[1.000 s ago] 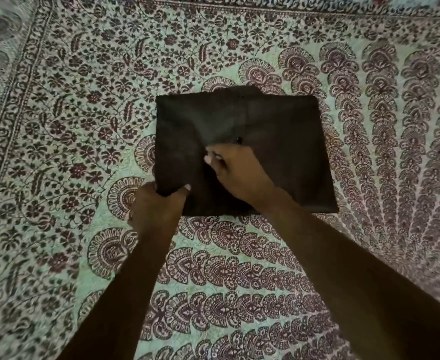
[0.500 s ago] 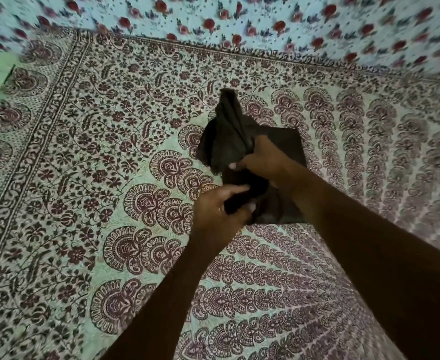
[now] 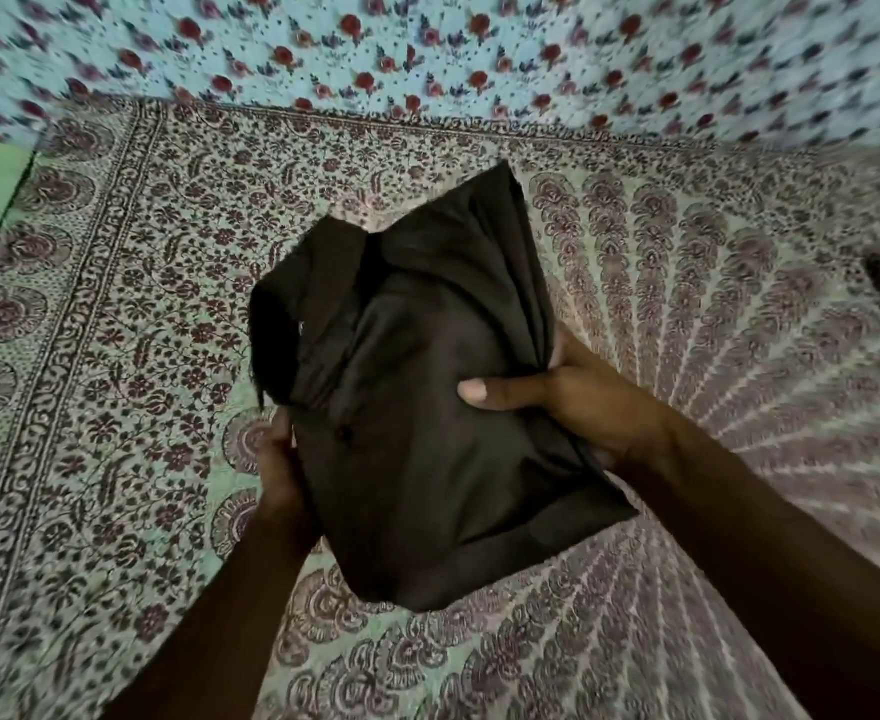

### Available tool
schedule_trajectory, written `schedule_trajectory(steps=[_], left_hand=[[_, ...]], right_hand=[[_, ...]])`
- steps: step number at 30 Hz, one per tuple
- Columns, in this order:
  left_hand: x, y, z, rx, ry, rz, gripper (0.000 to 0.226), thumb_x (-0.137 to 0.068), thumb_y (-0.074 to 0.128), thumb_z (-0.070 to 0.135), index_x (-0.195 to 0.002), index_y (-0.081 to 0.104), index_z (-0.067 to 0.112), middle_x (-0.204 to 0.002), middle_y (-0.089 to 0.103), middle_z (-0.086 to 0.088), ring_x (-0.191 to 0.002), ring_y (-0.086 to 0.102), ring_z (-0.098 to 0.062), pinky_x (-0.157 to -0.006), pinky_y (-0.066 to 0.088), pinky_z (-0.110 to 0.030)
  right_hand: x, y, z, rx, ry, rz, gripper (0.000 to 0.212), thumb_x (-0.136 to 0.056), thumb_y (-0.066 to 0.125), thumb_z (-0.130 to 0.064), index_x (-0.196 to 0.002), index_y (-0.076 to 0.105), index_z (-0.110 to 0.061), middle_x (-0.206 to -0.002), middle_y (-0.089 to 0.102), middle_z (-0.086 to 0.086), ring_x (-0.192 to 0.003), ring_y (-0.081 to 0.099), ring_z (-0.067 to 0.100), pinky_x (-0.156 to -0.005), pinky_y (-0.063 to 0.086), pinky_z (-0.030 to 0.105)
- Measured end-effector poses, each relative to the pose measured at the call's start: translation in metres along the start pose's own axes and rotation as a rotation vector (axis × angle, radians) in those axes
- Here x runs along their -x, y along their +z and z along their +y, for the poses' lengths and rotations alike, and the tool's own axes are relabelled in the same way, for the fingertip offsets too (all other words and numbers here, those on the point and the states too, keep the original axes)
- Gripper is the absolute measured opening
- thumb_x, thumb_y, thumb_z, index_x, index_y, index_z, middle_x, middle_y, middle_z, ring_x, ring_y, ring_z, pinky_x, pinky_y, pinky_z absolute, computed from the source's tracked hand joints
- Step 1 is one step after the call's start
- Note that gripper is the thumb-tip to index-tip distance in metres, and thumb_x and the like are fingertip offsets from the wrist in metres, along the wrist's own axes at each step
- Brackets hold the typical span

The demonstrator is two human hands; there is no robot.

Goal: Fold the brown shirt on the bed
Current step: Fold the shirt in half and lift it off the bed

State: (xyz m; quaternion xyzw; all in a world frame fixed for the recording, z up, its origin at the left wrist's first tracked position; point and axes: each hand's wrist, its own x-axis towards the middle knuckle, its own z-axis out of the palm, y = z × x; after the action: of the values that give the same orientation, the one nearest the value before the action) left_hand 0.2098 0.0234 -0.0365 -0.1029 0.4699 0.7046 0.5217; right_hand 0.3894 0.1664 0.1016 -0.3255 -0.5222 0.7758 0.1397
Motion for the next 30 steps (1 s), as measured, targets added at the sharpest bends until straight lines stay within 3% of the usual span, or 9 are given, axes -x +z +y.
schedule_trajectory(steps=[5, 9, 12, 16, 18, 23, 26, 28, 30], left_hand=[[0.051, -0.084, -0.003, -0.094, -0.066, 0.022, 0.056, -0.089, 0.073, 0.038, -0.137, 0.065, 0.011, -0.141, 0.065, -0.016, -0.125, 0.066, -0.035, -0.11, 0.049, -0.054], [0.109, -0.143, -0.001, -0.426, 0.127, 0.133, 0.027, -0.094, 0.067, 0.026, -0.118, 0.077, 0.019, -0.123, 0.076, -0.008, -0.108, 0.075, -0.027, -0.084, 0.064, -0.039], [0.154, -0.183, 0.008, -0.72, 0.207, 0.145, 0.029, -0.086, 0.075, 0.044, -0.111, 0.078, 0.03, -0.114, 0.078, 0.003, -0.105, 0.074, -0.022, -0.094, 0.058, -0.043], [0.207, -0.215, 0.021, -1.032, 0.375, 0.18, 0.018, -0.101, 0.061, 0.024, -0.117, 0.07, 0.028, -0.099, 0.075, 0.016, -0.1, 0.067, -0.013, -0.101, 0.052, -0.039], [0.223, -0.228, 0.026, -1.166, 0.49, 0.172, 0.014, -0.103, 0.062, 0.025, -0.113, 0.066, 0.034, -0.1, 0.074, 0.008, -0.099, 0.066, -0.02, -0.088, 0.05, -0.024], [0.237, -0.297, 0.033, -1.484, 0.627, 0.249, 0.052, -0.096, 0.047, 0.034, -0.137, 0.059, 0.004, -0.11, 0.072, -0.03, -0.096, 0.07, -0.046, -0.077, 0.044, -0.04], [0.241, -0.34, 0.039, -1.46, 0.639, 0.279, 0.053, -0.096, 0.045, 0.035, -0.149, 0.049, 0.036, -0.122, 0.07, -0.025, -0.106, 0.069, -0.044, -0.084, 0.048, -0.043], [0.24, -0.362, 0.049, -1.39, 0.657, 0.259, 0.058, -0.096, 0.045, 0.034, -0.133, 0.036, 0.078, -0.13, 0.062, -0.004, -0.114, 0.061, -0.02, -0.092, 0.043, -0.033], [0.235, -0.386, 0.064, -1.352, 0.659, 0.271, 0.06, -0.098, 0.045, 0.033, -0.124, 0.033, 0.085, -0.129, 0.057, 0.003, -0.113, 0.055, -0.005, -0.096, 0.041, -0.027]], right_hand=[[0.045, -0.001, 0.063, -0.006, 0.038, 0.048, 0.04, -0.077, 0.075, 0.008, -0.116, 0.072, -0.003, -0.117, 0.075, 0.019, -0.106, 0.074, 0.034, -0.088, 0.062, 0.043], [0.093, 0.015, 0.124, 0.014, 0.099, 0.082, 0.038, -0.084, 0.073, 0.012, -0.12, 0.069, 0.002, -0.115, 0.076, 0.017, -0.103, 0.075, 0.033, -0.082, 0.063, 0.039], [0.133, 0.043, 0.163, 0.04, 0.146, 0.098, 0.039, -0.083, 0.078, 0.006, -0.118, 0.072, -0.011, -0.116, 0.078, 0.008, -0.106, 0.075, 0.027, -0.091, 0.062, 0.044], [0.177, 0.086, 0.195, 0.013, 0.205, 0.136, 0.038, -0.085, 0.078, 0.001, -0.118, 0.072, -0.016, -0.117, 0.078, 0.003, -0.108, 0.074, 0.025, -0.101, 0.057, 0.051], [0.188, 0.105, 0.207, -0.006, 0.225, 0.148, 0.039, -0.086, 0.078, -0.002, -0.121, 0.071, -0.019, -0.117, 0.078, 0.0, -0.108, 0.074, 0.023, -0.101, 0.057, 0.049], [0.19, 0.152, 0.26, -0.061, 0.262, 0.222, 0.044, -0.086, 0.079, -0.008, -0.128, 0.068, -0.018, -0.124, 0.075, 0.003, -0.11, 0.073, 0.025, -0.1, 0.057, 0.049], [0.174, 0.185, 0.299, -0.037, 0.29, 0.251, 0.046, -0.08, 0.083, -0.018, -0.124, 0.07, -0.023, -0.118, 0.077, -0.003, -0.111, 0.073, 0.025, -0.1, 0.056, 0.05], [0.164, 0.21, 0.321, -0.043, 0.299, 0.253, 0.054, -0.072, 0.088, -0.027, -0.123, 0.07, -0.025, -0.117, 0.077, -0.004, -0.111, 0.073, 0.026, -0.099, 0.057, 0.05], [0.152, 0.236, 0.34, -0.073, 0.324, 0.265, 0.073, -0.062, 0.095, -0.035, -0.128, 0.068, -0.021, -0.123, 0.076, 0.0, -0.112, 0.073, 0.027, -0.098, 0.057, 0.05]])
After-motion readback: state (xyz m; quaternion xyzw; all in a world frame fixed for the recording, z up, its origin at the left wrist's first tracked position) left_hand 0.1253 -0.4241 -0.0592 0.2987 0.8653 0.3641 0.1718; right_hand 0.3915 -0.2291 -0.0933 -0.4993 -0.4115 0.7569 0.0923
